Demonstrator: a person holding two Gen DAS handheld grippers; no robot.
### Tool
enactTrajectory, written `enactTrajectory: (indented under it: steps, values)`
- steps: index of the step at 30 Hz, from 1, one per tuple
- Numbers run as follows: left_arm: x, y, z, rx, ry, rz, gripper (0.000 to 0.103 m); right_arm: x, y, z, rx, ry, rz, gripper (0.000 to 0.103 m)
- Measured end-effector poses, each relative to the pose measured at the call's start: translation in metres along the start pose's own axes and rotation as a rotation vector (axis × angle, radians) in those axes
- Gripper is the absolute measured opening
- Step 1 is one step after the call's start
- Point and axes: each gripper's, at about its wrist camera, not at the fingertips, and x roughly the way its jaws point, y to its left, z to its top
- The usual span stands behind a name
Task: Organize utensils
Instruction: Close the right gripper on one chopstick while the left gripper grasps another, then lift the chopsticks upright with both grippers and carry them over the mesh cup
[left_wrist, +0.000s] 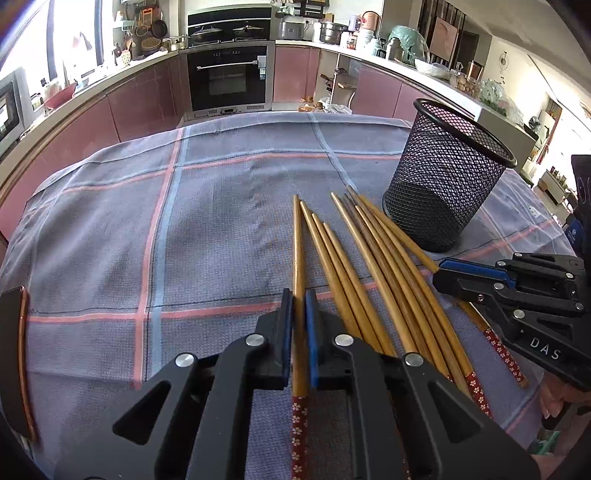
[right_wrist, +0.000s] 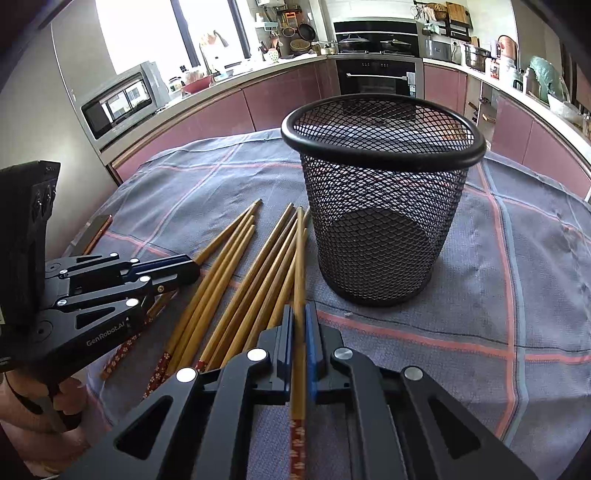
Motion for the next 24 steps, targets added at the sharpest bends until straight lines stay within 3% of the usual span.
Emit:
enactTrajectory:
  steps: [7,16,24]
  values:
    - [-0.025,0.005,0.005,-0.024,-0.034,-0.074,0.008,-0.038,0.0,0.0,-0.01,-0.088,0.079,0.006]
    - [-0.092,0.001,0.031,-0.012,-0.167,-0.238,0.008,-0.094,-0.015,0.018,0.018,-0.265,0.139,0.006]
    - [-0.145,-0.005,0.06,-0.007,-0.298,-0.325,0.008,-0.131,-0.027,0.046,0.009,-0.384,0.17,0.006]
